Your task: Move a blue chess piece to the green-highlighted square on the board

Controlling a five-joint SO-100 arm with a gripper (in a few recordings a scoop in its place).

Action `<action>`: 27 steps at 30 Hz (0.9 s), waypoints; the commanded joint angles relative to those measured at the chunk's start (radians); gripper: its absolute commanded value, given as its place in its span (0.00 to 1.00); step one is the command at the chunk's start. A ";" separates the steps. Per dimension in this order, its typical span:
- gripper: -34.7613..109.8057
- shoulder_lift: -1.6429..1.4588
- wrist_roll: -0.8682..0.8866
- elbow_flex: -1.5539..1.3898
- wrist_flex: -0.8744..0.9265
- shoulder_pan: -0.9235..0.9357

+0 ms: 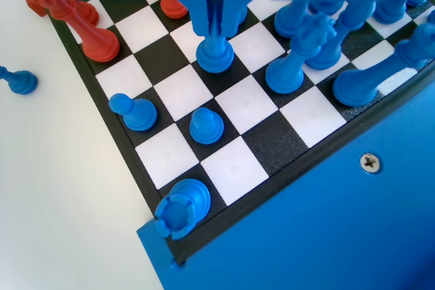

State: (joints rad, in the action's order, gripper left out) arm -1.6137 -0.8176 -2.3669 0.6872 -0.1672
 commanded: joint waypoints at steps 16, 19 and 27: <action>0.28 -0.017 -0.034 0.006 -0.031 -0.014; 0.30 -0.017 -0.037 0.006 -0.031 -0.012; 0.35 -0.037 -0.049 -0.003 -0.025 -0.014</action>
State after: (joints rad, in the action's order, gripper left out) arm -1.6137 -0.8483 -2.3700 0.6504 -0.1672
